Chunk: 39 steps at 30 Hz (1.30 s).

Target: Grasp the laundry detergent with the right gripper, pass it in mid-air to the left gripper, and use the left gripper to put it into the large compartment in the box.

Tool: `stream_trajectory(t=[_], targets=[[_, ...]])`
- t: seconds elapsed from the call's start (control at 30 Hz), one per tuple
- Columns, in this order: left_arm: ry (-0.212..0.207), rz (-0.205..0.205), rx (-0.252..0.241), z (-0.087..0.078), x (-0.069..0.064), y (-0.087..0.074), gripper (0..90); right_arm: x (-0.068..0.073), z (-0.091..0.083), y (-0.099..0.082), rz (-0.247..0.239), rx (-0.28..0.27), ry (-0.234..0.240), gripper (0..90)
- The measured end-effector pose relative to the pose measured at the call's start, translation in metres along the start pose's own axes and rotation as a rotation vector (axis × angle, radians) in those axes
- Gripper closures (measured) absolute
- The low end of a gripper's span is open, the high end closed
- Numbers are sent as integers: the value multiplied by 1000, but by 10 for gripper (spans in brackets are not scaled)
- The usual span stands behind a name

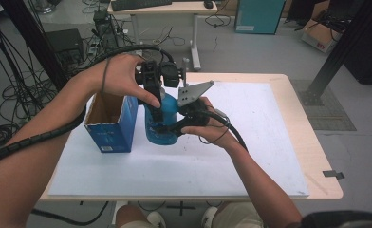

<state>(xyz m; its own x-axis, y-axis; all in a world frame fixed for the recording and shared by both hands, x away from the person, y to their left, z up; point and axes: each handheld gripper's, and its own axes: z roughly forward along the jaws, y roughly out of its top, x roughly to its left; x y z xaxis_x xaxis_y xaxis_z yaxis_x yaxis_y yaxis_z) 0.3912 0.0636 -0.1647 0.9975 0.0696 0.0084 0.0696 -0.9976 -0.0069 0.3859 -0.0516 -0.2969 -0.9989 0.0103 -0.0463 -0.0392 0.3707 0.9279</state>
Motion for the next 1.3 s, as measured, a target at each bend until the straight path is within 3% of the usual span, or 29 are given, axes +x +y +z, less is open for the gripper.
stream_trajectory(t=[0.1,0.37,1.13,1.3], targets=[[13,2,-5,1,0,0,287,0,1,0,0,2,2,432],[-6,4,-7,1,0,-1,344,0,1,-1,-2,3,6,432],[0,21,-2,1,-4,1,351,2,1,-1,-6,-1,10,434],[3,11,26,-1,-6,2,355,3,1,0,0,-3,25,434]])
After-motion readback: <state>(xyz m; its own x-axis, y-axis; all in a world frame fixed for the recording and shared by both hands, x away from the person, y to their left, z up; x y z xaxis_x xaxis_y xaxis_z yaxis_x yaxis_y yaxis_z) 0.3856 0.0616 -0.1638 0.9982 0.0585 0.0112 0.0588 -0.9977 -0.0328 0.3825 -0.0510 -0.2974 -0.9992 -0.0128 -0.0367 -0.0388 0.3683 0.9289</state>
